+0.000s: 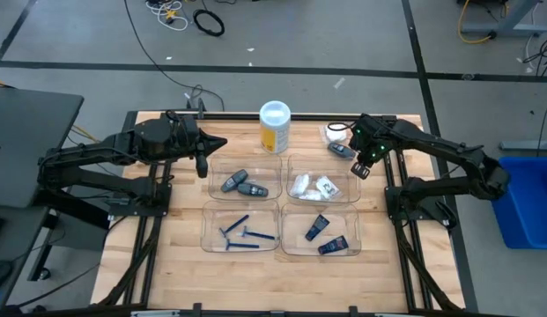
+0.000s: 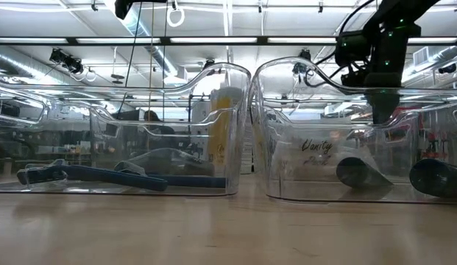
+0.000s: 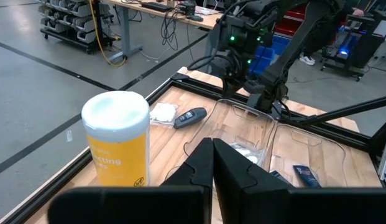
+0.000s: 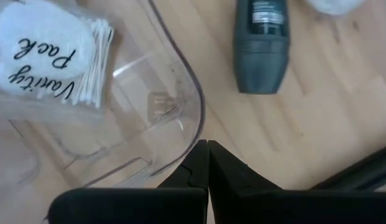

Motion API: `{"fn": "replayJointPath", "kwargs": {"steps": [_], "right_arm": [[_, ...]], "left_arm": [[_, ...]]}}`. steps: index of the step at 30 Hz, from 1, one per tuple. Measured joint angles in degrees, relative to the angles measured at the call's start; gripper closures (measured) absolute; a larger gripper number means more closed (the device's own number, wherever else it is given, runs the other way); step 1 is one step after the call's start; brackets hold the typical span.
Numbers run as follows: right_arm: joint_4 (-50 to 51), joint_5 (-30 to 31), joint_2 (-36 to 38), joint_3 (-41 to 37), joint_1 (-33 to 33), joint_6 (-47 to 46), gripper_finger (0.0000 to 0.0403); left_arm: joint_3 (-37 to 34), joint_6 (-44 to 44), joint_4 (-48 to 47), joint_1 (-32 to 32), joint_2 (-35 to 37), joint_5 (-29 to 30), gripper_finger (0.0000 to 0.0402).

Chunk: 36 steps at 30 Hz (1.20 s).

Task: Pick & Place Travel size toiletries
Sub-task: Put the black deodorant into the top left transparent bin

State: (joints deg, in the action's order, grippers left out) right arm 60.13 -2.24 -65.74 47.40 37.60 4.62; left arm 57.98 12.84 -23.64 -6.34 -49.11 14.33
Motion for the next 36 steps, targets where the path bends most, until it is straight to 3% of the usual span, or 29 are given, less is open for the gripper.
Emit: {"fn": "replayJointPath", "kwargs": {"steps": [28,36], "right_arm": [[-2.68,-3.87,-1.76,0.0,-0.02,4.47,0.0401],[-10.28,-1.96,-1.74,0.0,-0.05,5.49,0.0401]], "left_arm": [[0.0,-1.95,0.0,-0.01,0.01,0.02,0.0381],[0.0,-1.59,0.0,0.0,-0.01,-0.24,0.038]]}}
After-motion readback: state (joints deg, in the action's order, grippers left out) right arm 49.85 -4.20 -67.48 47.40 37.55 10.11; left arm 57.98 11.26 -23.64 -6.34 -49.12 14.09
